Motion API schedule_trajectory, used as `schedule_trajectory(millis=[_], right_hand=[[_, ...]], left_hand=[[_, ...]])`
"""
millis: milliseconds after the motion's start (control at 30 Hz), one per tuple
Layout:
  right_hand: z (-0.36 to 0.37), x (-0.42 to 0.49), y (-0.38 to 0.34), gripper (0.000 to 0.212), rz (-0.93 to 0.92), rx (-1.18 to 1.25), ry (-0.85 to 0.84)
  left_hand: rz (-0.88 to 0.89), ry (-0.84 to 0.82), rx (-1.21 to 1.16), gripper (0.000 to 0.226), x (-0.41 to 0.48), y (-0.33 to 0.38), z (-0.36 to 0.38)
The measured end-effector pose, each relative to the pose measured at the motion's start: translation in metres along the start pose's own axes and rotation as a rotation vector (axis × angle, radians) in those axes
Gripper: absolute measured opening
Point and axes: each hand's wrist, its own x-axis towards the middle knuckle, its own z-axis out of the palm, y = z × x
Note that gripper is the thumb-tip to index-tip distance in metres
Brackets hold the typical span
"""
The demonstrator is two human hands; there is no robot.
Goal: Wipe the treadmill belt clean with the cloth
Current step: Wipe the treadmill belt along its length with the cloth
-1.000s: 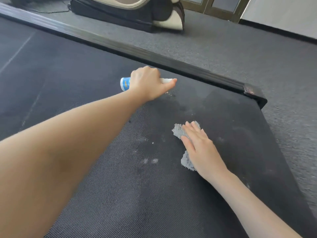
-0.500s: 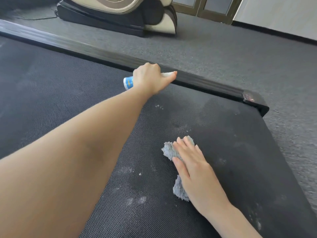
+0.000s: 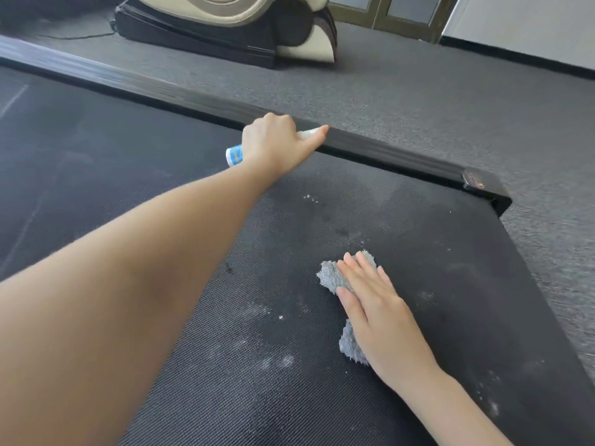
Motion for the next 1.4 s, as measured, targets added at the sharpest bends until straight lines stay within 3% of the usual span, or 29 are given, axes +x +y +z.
schedule_trajectory(millis=[433,800,900,1033,1200,1400], right_hand=[[0.005,0.019,-0.031,0.043,0.098,-0.012,-0.005],[0.024,0.040,-0.081,0.042,0.009,0.033,-0.030],[0.037,0.051,-0.120,0.043,-0.134,0.100,-0.103],[0.069,0.064,-0.192,0.044,-0.452,0.104,-0.237],[0.105,0.052,-0.279,0.046,-0.852,0.053,-0.333],[0.132,0.037,-0.336,0.044,-1.136,0.026,-0.383]], left_hand=[[0.017,-0.020,-0.023,0.070,-0.119,-0.081,-0.106],[-0.028,0.158,-0.085,0.075,-0.184,-0.165,-0.190],[-0.095,0.184,-0.087,0.086,-0.193,-0.190,-0.210],[-0.167,0.177,0.007,0.074,-0.204,-0.224,-0.229],[-0.274,0.172,0.060,0.074,-0.216,-0.263,-0.241],[-0.302,0.214,0.063,0.071,-0.217,-0.282,-0.250]])
